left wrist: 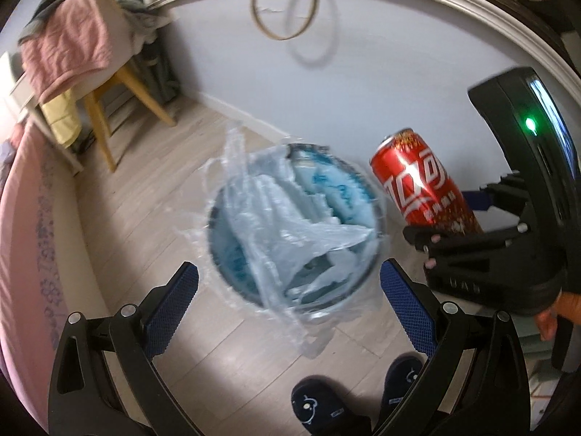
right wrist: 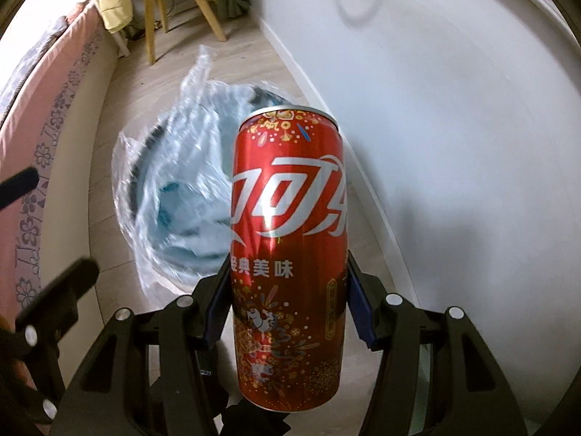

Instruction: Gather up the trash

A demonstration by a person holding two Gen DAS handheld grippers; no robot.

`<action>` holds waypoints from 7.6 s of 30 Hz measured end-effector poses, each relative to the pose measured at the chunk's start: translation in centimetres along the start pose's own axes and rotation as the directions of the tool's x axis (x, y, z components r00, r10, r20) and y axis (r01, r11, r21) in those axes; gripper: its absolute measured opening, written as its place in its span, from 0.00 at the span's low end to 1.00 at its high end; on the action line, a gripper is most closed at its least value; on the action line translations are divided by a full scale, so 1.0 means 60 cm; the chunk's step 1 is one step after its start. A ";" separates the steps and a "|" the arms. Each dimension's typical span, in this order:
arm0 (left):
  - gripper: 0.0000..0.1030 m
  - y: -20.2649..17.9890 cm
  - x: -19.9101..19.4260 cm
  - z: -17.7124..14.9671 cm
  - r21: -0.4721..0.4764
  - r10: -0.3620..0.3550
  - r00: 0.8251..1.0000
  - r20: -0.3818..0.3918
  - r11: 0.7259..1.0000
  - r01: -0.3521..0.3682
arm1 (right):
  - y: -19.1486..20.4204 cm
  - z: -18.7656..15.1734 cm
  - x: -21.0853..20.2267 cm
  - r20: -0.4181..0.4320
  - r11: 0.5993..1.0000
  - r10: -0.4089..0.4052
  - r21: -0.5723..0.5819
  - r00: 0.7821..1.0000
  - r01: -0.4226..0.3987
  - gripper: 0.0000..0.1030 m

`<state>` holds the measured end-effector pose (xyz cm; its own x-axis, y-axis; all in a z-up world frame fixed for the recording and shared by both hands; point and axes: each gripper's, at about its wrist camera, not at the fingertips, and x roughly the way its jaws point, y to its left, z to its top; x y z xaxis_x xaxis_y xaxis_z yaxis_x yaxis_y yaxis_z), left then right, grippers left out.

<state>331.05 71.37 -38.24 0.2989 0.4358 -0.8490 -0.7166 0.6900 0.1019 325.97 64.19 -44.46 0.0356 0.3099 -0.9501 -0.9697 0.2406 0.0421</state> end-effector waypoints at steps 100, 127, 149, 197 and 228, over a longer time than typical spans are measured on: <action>0.94 0.131 -0.184 0.138 -0.067 0.032 0.999 0.038 0.997 -0.030 | 0.076 0.136 -0.198 0.024 0.992 -0.060 -0.106 0.998 0.062 0.93; 0.94 0.097 -0.617 0.020 -0.509 0.376 0.925 -0.057 0.786 -0.351 | 0.216 0.056 -0.561 0.093 0.671 0.302 -0.727 0.949 -0.143 0.93; 0.94 -0.018 -0.992 -0.518 -0.815 0.558 0.705 -0.438 0.086 -0.574 | 0.534 -0.472 -0.749 -0.218 -0.061 0.472 -0.975 0.854 -0.215 0.93; 0.94 0.133 -1.749 -1.763 -0.618 0.430 0.445 -0.786 -0.577 -0.534 | 1.443 -1.545 -1.095 -0.522 -0.558 0.378 -0.787 0.764 -0.262 0.93; 0.94 0.821 -2.077 -2.459 -0.655 0.441 0.485 -0.756 -0.497 -0.569 | 2.360 -1.796 -1.130 -0.484 -0.446 0.495 -0.854 0.722 -0.266 0.93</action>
<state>165.55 -34.23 -3.89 -0.6470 0.0786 -0.7584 -0.2267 -0.9695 0.0929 160.20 -21.88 -7.37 -0.5710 -0.1020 -0.8146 0.2170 -0.9757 -0.0299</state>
